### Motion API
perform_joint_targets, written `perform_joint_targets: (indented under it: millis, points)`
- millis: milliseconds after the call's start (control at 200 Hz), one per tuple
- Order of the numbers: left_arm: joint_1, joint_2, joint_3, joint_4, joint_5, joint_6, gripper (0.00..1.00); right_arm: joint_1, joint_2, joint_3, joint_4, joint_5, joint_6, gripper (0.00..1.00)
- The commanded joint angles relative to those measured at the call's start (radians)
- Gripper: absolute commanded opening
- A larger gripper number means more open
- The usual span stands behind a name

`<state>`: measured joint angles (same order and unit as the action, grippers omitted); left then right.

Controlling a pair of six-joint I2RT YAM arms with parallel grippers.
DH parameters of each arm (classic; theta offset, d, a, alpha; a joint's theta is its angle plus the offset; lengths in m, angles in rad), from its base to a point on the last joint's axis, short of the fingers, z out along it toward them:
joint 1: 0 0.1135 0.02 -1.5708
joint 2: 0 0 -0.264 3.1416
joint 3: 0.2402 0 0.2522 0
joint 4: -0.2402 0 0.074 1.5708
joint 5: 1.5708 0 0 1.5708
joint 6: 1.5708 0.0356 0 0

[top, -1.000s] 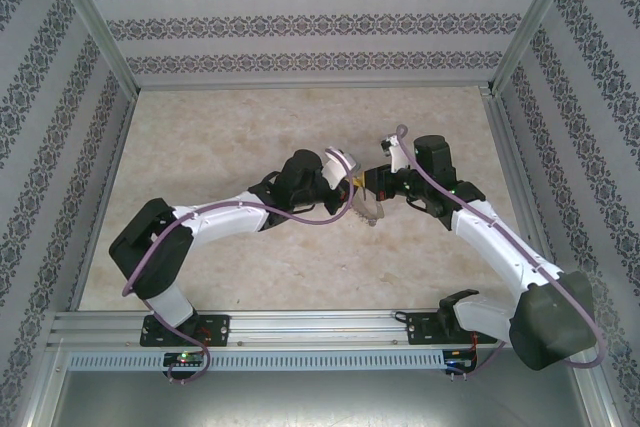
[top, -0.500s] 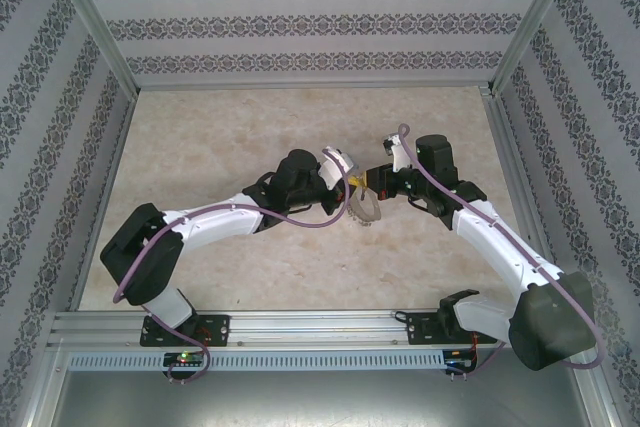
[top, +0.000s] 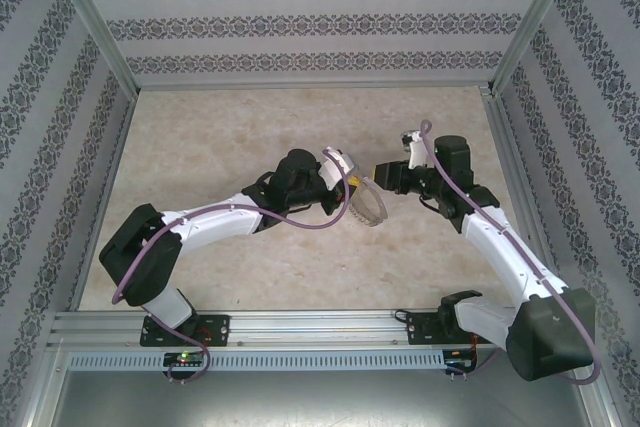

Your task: Put the keys on the keyring

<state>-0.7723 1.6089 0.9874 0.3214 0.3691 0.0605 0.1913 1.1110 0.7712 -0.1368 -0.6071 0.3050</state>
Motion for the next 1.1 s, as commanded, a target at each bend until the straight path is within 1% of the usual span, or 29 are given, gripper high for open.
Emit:
perform_joint_targets:
  millis: [0, 75, 145, 280, 430, 625, 774, 919, 1019, 1094]
  points:
    - [-0.005, -0.024, 0.010, 0.020, 0.030, 0.024, 0.00, -0.016, -0.015, -0.039, 0.074, -0.064, 0.045, 0.41]
    - [-0.005, -0.019, 0.011, 0.018, 0.034, 0.024, 0.00, -0.023, -0.021, -0.070, 0.119, -0.082, 0.079, 0.42]
    - [-0.005, -0.020, 0.008, 0.021, 0.036, 0.022, 0.00, -0.023, -0.042, -0.098, 0.137, -0.083, 0.099, 0.45]
    - [-0.004, -0.019, 0.004, 0.023, 0.036, 0.024, 0.00, -0.025, -0.124, -0.146, 0.109, -0.069, 0.123, 0.53]
    - [-0.004, -0.018, 0.006, 0.025, 0.039, 0.024, 0.00, -0.021, -0.209, -0.206, 0.065, -0.062, 0.150, 0.58]
    - [-0.003, -0.013, 0.008, 0.023, 0.045, 0.024, 0.00, -0.005, -0.258, -0.298, 0.082, -0.053, 0.188, 0.59]
    - [-0.001, -0.011, 0.012, 0.019, 0.051, 0.024, 0.00, 0.039, -0.237, -0.332, 0.119, -0.020, 0.190, 0.59]
    - [-0.001, -0.006, 0.015, 0.020, 0.058, 0.020, 0.00, 0.099, -0.188, -0.341, 0.161, 0.046, 0.184, 0.60]
    - [-0.001, -0.007, 0.014, 0.020, 0.060, 0.019, 0.00, 0.115, -0.144, -0.341, 0.187, 0.084, 0.183, 0.58]
    - [-0.001, -0.005, 0.015, 0.019, 0.063, 0.019, 0.00, 0.120, -0.114, -0.349, 0.219, 0.104, 0.184, 0.53]
